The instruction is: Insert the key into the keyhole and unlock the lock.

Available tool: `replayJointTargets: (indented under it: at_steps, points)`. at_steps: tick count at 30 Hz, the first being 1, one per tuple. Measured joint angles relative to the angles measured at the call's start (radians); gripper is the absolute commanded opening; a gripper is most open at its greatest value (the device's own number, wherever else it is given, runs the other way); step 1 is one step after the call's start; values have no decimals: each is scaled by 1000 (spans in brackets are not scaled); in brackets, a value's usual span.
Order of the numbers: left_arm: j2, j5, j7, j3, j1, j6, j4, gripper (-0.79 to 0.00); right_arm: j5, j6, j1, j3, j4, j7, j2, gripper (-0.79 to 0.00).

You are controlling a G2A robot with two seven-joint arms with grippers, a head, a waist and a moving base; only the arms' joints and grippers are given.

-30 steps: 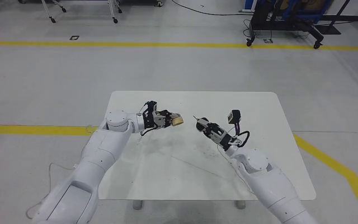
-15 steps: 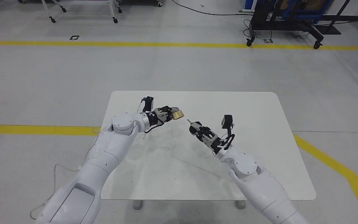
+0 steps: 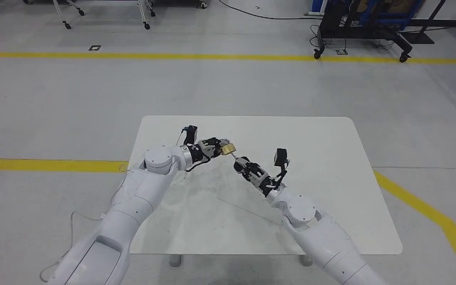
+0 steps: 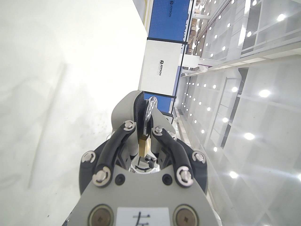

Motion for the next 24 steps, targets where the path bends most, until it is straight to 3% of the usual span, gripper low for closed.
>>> replayJointTargets:
  at_steps: [24]
  points:
    - [-10,60,-17,3,6,1,-16,-785,-81,37,4,0,5,-111,-33,-785]
